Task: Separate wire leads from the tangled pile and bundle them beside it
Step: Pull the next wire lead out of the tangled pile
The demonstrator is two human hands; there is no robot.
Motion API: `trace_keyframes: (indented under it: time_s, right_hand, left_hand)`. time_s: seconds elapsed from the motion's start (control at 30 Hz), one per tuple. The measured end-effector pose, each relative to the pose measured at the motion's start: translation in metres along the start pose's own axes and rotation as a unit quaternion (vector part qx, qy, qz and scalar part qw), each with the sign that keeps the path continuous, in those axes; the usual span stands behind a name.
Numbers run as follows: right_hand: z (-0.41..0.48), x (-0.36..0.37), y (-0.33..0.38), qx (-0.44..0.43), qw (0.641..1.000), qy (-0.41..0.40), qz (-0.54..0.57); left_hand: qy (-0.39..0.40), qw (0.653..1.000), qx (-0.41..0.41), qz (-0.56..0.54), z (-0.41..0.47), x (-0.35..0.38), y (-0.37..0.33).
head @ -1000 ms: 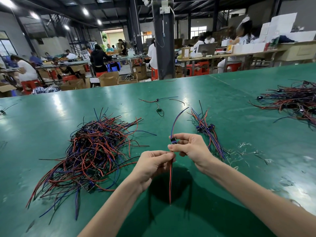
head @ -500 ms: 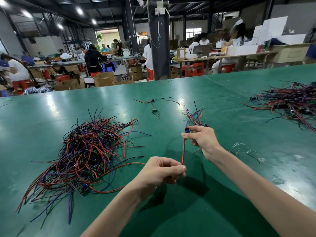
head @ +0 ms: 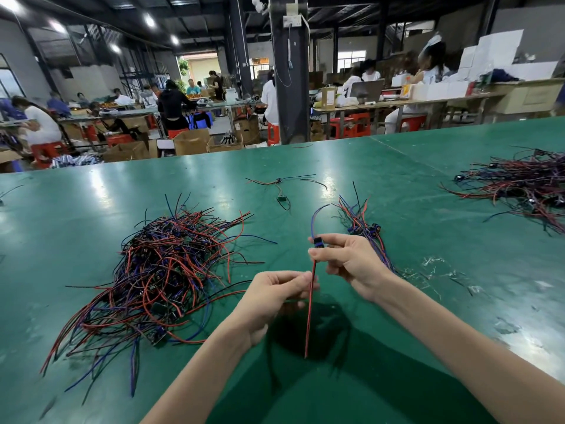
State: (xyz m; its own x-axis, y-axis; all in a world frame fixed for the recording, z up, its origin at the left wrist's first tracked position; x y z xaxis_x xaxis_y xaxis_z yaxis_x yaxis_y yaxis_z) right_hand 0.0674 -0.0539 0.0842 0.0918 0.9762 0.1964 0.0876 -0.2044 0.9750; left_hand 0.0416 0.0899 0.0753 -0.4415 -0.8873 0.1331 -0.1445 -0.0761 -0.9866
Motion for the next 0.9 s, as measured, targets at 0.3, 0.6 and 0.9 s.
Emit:
trace_keyframes:
  time_s: [0.3, 0.6, 0.9]
  right_hand:
    - [0.001, 0.005, -0.007, -0.004, 0.999, -0.003, -0.05]
    - [0.017, -0.042, 0.017, -0.054, 0.989, -0.124, -0.056]
    - [0.045, -0.059, 0.048, -0.047, 0.986, -0.109, -0.117]
  left_hand:
    - [-0.021, 0.999, -0.011, -0.03, 0.005, 0.001, 0.009]
    - [0.065, 0.998, -0.008, 0.014, -0.001, 0.021, 0.016]
    - [0.05, 0.998, 0.01, -0.026, -0.002, 0.027, 0.02]
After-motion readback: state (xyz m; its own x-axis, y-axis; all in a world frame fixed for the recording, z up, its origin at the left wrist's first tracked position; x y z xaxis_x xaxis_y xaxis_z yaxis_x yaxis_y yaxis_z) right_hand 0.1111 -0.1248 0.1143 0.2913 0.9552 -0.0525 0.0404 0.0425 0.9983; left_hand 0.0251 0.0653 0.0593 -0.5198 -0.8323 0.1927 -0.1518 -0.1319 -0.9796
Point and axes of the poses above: each hand's wrist, its own z-axis towards the middle knuckle, its own x-axis out of the palm, y = z × x, the point moved 6 cm from there along z, towards the middle knuckle, and after that the axes turned 4 degrees about x, right-handed, at the moved point
